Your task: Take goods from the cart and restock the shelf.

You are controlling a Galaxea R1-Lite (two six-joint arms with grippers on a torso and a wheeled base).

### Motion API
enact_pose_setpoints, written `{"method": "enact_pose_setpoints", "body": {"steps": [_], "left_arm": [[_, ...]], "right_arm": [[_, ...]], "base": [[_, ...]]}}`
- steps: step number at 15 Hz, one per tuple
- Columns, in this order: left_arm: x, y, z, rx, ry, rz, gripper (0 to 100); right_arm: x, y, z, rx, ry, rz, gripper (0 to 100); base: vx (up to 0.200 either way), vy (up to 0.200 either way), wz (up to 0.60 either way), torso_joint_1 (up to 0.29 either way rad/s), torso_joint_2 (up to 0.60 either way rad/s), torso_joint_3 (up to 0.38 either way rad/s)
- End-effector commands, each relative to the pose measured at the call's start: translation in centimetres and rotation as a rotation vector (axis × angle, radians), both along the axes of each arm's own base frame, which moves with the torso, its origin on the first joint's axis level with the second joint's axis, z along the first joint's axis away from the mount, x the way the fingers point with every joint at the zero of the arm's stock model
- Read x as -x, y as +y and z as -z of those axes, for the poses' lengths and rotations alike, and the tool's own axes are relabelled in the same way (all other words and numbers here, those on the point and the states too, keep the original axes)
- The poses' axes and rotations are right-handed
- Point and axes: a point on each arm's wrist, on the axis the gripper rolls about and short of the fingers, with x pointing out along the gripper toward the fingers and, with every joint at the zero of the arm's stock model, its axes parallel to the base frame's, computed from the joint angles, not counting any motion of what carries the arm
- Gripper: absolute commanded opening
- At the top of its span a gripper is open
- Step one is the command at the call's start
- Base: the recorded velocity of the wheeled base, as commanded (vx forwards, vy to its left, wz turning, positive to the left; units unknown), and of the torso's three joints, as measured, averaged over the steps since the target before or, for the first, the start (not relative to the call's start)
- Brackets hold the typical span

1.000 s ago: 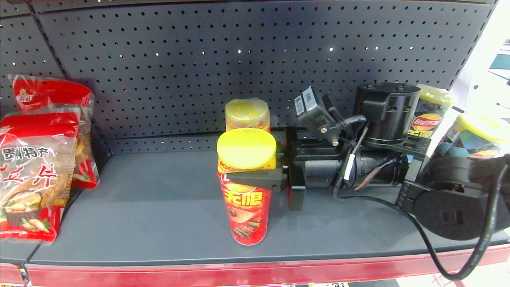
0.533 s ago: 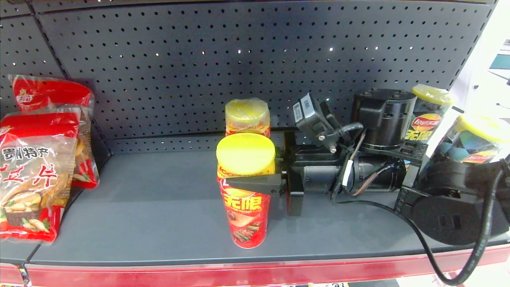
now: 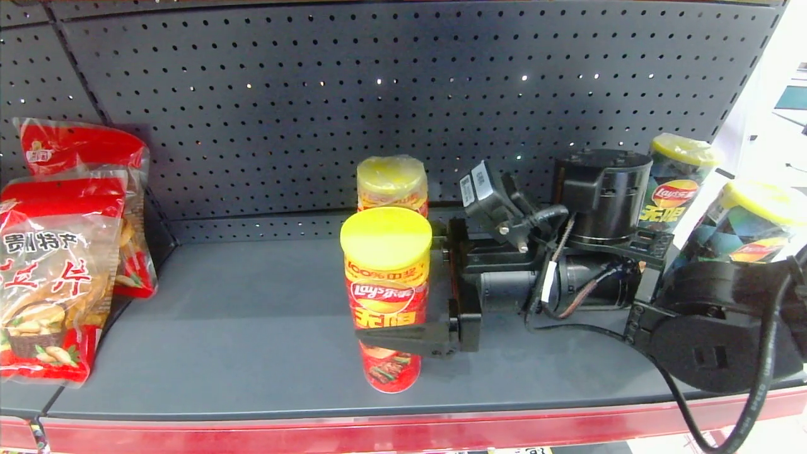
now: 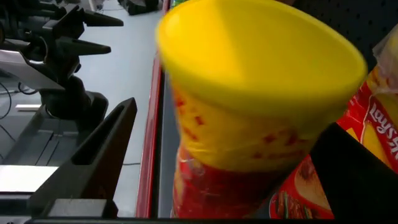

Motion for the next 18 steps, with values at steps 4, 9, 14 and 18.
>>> {"method": "enact_pose_setpoints", "body": {"steps": [4, 9, 14, 18], "left_arm": [[0.0, 0.0, 0.0, 0.0, 0.001, -0.002, 100], [0.0, 0.0, 0.0, 0.0, 0.001, -0.001, 100], [0.0, 0.0, 0.0, 0.0, 0.001, -0.001, 100], [0.0, 0.0, 0.0, 0.0, 0.001, -0.002, 100]], "right_arm": [[-0.1, -2.6, 0.3, 0.016, 0.018, 0.057, 100], [0.8, -7.1, 0.1, 0.019, 0.02, 0.146, 100], [3.2, -9.5, -1.5, -0.014, -0.022, 0.18, 100], [7.0, -11.6, -4.2, -0.088, -0.112, 0.178, 100]], "base": [[0.0, 0.0, 0.0, 0.0, 0.0, 0.0], [0.0, 0.0, 0.0, 0.0, 0.0, 0.0], [0.0, 0.0, 0.0, 0.0, 0.0, 0.0], [0.0, 0.0, 0.0, 0.0, 0.0, 0.0]]}}
